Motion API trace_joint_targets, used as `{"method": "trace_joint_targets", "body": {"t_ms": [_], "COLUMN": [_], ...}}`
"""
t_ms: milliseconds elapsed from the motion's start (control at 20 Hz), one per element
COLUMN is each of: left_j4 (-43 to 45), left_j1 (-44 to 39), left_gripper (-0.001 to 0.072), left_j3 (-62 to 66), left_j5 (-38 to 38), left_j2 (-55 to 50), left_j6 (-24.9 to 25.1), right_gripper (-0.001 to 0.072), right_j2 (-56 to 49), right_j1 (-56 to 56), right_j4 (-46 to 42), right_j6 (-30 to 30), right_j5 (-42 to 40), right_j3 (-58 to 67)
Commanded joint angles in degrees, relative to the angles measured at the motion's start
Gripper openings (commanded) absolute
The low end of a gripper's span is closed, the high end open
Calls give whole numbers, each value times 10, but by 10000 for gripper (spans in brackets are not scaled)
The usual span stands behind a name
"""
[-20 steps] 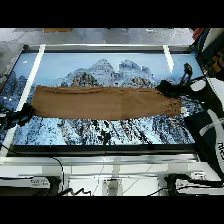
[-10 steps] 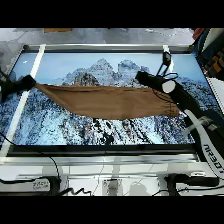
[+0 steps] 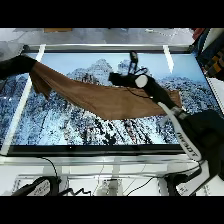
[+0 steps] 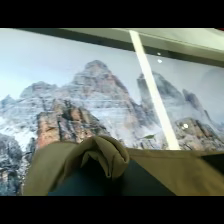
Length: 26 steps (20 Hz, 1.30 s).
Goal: Fold the clothes and pants, and hang the long-sleeved shirts on hangers.
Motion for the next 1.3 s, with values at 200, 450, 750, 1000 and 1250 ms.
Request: {"method": "trace_joint_targets", "body": {"t_ms": [200,450,750,1000,1250], "left_j4": [0,2,4,4,-3], "left_j1": [-66,-75,-75,-94,-189], "left_gripper": [22,22,22,23,22], "left_j3": [2,2,1,0,0], "left_j5": [-33,-16,38,11,-23], "left_j2": [40,40,39,1,-85], "left_j6": [2,2,2,2,2], "right_gripper": [22,22,22,23,23], "right_j2": [-135,-162,-163,-148,-105], "right_j1": [129,203,228,159,-3], "right_j4": [45,72,71,12,-81], "right_j6": [37,46,44,45,45], "right_j5": [45,65,56,119,252], "right_j3": [135,151,155,156,156]}}
